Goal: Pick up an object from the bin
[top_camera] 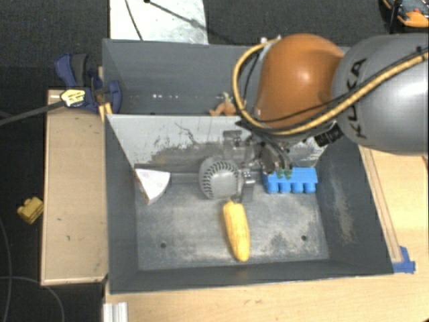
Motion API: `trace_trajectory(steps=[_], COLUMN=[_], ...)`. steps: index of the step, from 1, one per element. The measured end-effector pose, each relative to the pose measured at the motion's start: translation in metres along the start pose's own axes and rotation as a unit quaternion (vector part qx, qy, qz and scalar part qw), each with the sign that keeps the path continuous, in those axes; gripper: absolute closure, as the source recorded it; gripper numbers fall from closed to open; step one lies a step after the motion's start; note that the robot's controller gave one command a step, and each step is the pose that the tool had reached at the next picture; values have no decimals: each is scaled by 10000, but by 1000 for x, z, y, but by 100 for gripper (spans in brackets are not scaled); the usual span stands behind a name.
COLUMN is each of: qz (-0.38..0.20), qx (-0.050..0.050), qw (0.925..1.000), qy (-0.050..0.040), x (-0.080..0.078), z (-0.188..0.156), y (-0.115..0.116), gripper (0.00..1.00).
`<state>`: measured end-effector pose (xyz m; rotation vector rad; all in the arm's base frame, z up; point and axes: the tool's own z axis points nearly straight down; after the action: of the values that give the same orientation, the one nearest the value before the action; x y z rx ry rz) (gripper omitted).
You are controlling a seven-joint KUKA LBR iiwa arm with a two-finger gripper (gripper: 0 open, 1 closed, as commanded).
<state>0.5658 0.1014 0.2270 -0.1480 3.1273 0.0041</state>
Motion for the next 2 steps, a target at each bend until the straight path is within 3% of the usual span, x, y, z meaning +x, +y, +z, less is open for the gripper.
trace_trajectory(steps=[1, 2], qz=[-261, -238], qx=[7, 7], qw=[9997, 9997], qy=[28, 52], x=[14, 29], z=[57, 81], y=[-17, -17], gripper=[0, 0])
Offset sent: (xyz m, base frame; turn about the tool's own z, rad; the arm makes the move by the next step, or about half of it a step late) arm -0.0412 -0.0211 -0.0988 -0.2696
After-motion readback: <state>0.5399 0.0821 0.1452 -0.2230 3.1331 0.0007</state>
